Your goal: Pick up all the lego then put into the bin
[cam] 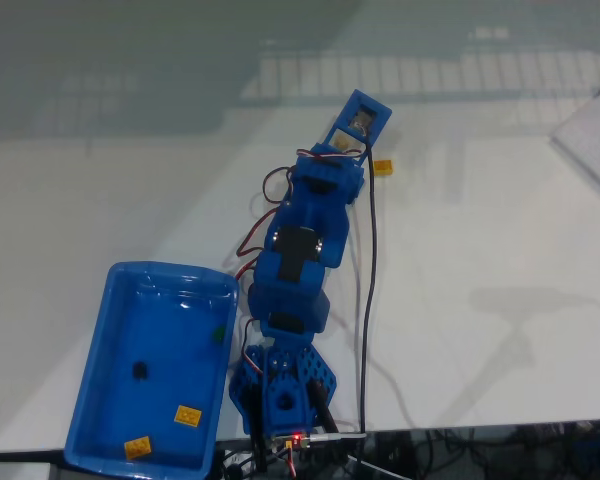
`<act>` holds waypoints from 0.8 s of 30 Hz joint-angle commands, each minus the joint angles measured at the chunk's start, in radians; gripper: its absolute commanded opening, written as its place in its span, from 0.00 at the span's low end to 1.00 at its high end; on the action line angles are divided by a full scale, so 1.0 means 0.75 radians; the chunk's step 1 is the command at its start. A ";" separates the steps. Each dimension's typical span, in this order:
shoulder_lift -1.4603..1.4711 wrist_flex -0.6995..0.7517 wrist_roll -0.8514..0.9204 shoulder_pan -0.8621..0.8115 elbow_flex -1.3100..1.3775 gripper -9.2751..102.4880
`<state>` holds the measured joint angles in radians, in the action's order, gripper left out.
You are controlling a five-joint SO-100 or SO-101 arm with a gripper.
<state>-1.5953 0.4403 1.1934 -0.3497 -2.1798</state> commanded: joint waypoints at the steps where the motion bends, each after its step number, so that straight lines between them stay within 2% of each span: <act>1: 0.004 -0.014 0.016 0.025 0.053 0.25; 24: 0.022 -0.006 0.065 0.039 0.053 0.17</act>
<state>-1.5800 0.4264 1.2287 -0.3375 -2.1783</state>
